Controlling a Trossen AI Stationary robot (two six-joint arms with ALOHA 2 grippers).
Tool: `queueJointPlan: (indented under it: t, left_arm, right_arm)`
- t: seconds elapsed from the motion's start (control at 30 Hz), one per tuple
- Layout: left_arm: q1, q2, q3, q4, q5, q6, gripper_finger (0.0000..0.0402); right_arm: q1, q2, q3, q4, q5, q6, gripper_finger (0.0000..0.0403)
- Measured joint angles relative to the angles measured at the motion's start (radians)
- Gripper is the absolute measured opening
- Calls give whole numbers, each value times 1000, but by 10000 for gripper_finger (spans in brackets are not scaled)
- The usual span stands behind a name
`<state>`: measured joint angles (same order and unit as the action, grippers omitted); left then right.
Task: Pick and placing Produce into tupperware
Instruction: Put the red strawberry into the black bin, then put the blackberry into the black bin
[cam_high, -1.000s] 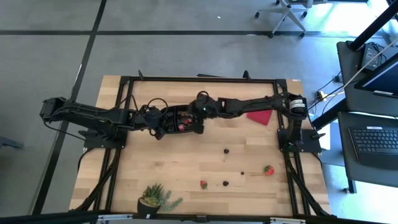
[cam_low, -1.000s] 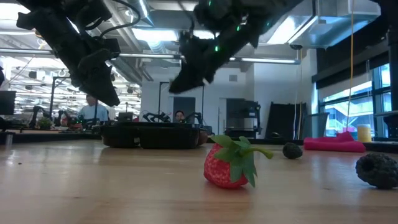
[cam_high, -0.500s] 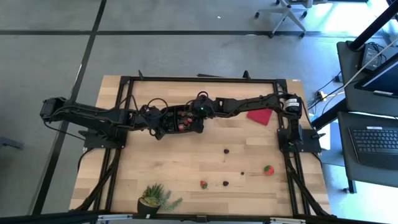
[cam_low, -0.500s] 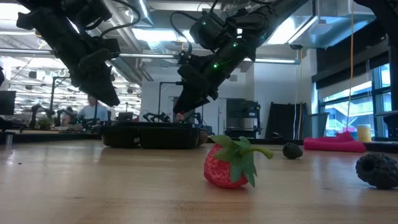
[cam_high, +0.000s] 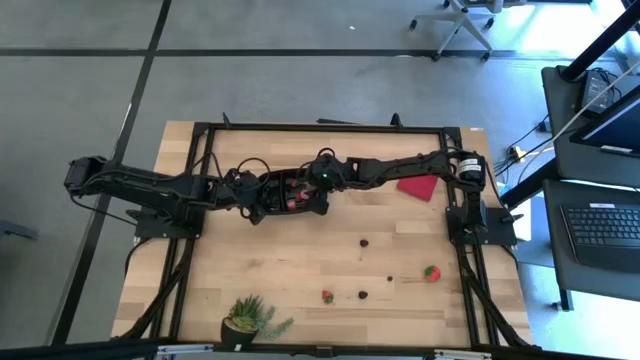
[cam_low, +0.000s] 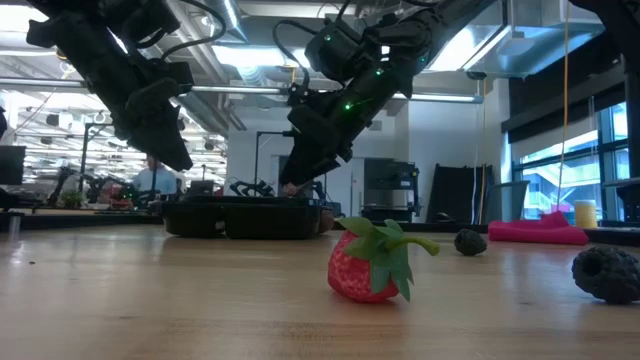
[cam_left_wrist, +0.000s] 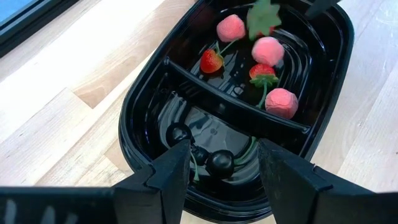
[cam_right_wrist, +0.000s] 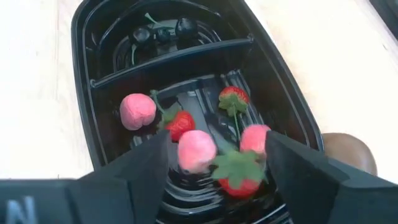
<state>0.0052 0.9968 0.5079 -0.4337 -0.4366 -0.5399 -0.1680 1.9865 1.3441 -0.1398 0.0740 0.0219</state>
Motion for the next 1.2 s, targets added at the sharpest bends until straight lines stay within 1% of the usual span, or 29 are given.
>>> queueJointPlan:
  t: [0.13, 0.23, 0.33, 0.47, 0.57, 0.73, 0.83, 1.0, 1.2]
  left_arm:
    - [0, 0, 0, 0, 0, 0, 179]
    - [0, 0, 0, -1, 0, 0, 179]
    - [0, 0, 0, -3, 0, 0, 179]
    - [0, 0, 0, -2, 0, 0, 179]
    - [0, 0, 0, -2, 0, 0, 179]
    - [0, 0, 0, -3, 0, 0, 179]
    - [0, 0, 0, -3, 0, 0, 179]
    - [0, 0, 0, -2, 0, 0, 179]
    - [0, 0, 0, -2, 0, 0, 179]
  right_arm:
    - [11, -13, 1, -34, 1, -28, 283]
    - [40, -47, 2, -167, -48, -54, 288]
    - [79, -75, 2, -349, -90, -34, 288]
    - [146, -90, 0, -555, -92, 54, 288]
    - [215, -90, -21, -635, -82, 78, 288]
    - [316, -90, -96, -660, -19, 80, 288]
    - [350, -90, -142, -641, -13, 118, 287]
    - [368, -94, -188, -609, -21, 182, 270]
    - [369, -96, -198, -607, -24, 187, 246]
